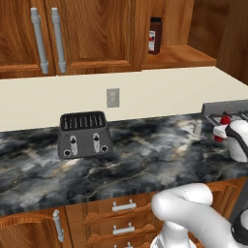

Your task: Collect the paprika, ketchup, and shaker from the cabinet and place them next to the stove.

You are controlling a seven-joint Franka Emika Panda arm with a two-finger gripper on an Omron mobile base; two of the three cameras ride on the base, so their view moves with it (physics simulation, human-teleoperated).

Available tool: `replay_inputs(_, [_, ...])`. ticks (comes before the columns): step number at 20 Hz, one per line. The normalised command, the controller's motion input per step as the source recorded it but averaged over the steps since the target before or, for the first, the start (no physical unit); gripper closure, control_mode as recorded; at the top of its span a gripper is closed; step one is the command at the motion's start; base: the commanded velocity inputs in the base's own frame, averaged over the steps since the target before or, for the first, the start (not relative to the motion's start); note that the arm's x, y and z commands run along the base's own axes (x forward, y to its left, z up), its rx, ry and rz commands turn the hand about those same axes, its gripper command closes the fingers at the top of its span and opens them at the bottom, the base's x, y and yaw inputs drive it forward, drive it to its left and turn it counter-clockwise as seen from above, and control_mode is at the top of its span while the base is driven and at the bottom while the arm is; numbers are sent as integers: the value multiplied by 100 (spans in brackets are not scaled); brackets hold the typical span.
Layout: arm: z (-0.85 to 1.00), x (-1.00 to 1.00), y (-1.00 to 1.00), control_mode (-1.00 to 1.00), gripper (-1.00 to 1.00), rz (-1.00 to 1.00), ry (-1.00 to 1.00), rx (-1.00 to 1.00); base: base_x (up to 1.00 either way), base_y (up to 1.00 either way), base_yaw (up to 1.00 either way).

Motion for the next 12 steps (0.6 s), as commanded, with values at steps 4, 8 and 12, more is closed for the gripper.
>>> replay_inputs(4, [-52,44,-28,-100,100,7,0,-7,0,0,0])
replay_inputs(8, [-36,39,-27,-100,100,13,0,-1,0,0,0])
replay_inputs(12, [-38,37,-38,-100,100,14,0,0,0,0,0])
